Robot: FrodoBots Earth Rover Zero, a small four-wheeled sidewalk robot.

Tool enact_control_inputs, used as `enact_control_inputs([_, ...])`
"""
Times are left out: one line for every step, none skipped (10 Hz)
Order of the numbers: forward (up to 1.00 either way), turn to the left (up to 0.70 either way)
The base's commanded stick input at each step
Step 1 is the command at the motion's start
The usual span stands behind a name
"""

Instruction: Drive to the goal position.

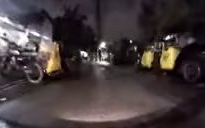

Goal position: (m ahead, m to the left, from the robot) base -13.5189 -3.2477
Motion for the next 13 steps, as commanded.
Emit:
enact_control_inputs([1.00,0.27])
enact_control_inputs([1.00,0.23])
enact_control_inputs([1.00,0.00])
enact_control_inputs([1.00,0.00])
enact_control_inputs([1.00,0.00])
enact_control_inputs([1.00,0.00])
enact_control_inputs([1.00,0.00])
enact_control_inputs([1.00,0.00])
enact_control_inputs([1.00,0.00])
enact_control_inputs([1.00,0.00])
enact_control_inputs([0.31,0.00])
enact_control_inputs([0.00,0.00])
enact_control_inputs([0.00,0.00])
